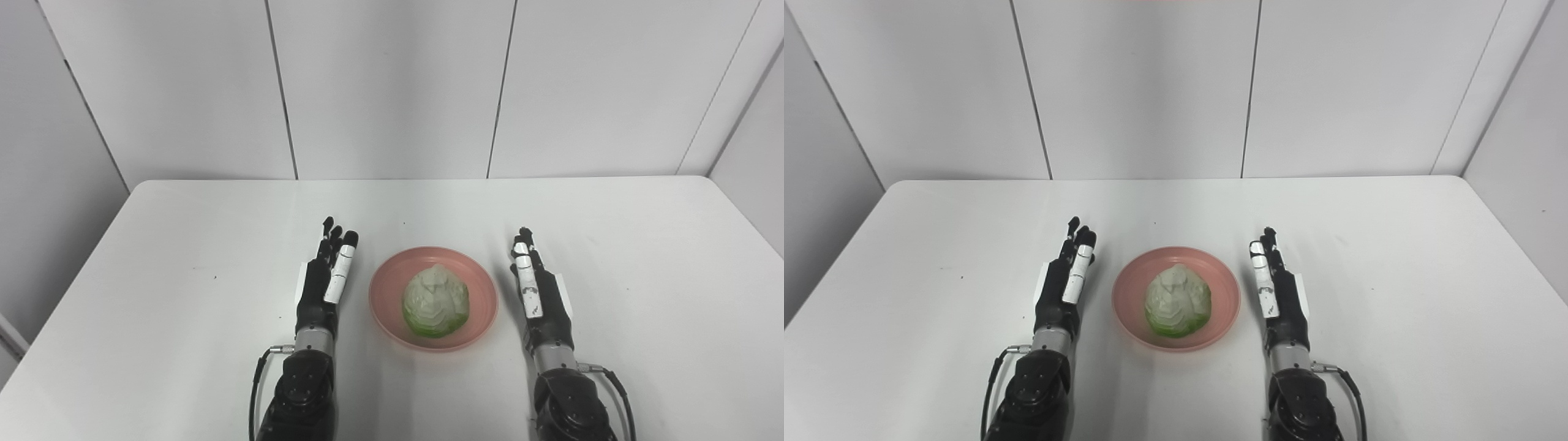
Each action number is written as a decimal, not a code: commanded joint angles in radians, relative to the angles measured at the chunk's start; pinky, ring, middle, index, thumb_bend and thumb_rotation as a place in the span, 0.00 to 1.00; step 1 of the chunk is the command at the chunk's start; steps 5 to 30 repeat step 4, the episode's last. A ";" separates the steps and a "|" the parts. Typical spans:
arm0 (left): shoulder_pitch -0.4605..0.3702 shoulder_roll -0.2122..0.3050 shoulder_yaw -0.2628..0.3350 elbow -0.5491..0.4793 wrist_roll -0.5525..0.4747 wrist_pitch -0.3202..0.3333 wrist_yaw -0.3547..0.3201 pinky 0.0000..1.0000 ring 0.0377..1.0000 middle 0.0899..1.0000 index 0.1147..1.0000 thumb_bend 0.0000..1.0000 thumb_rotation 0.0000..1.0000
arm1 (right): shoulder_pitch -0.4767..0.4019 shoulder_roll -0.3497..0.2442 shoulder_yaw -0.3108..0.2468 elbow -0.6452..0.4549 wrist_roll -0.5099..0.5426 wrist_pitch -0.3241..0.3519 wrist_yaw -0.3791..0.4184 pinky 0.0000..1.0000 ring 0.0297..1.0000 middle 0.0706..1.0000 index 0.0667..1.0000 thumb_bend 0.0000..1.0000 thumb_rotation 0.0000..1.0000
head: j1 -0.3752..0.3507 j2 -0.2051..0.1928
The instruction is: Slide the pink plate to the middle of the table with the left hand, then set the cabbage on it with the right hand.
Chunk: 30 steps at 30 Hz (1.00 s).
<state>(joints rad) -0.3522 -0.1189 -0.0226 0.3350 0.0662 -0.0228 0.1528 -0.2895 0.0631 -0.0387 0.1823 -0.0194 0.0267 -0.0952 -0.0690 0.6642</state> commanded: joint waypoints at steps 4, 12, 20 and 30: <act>-0.017 0.005 -0.001 -0.012 -0.004 0.004 -0.016 1.00 0.98 0.98 1.00 0.83 0.88 | -0.002 -0.002 -0.001 -0.014 -0.008 0.000 -0.010 1.00 0.97 0.97 0.97 0.82 1.00 | 0.001 -0.001; -0.017 0.005 -0.001 -0.012 -0.004 0.004 -0.016 1.00 0.98 0.98 1.00 0.83 0.88 | -0.002 -0.002 -0.001 -0.014 -0.008 0.000 -0.010 1.00 0.97 0.97 0.97 0.82 1.00 | 0.001 -0.001; -0.017 0.005 -0.001 -0.012 -0.004 0.004 -0.016 1.00 0.98 0.98 1.00 0.83 0.88 | -0.002 -0.002 -0.001 -0.014 -0.008 0.000 -0.010 1.00 0.97 0.97 0.97 0.82 1.00 | 0.001 -0.001; -0.017 0.005 -0.001 -0.012 -0.004 0.004 -0.016 1.00 0.98 0.98 1.00 0.83 0.88 | -0.002 -0.002 -0.001 -0.014 -0.008 0.000 -0.010 1.00 0.97 0.97 0.97 0.82 1.00 | 0.001 -0.001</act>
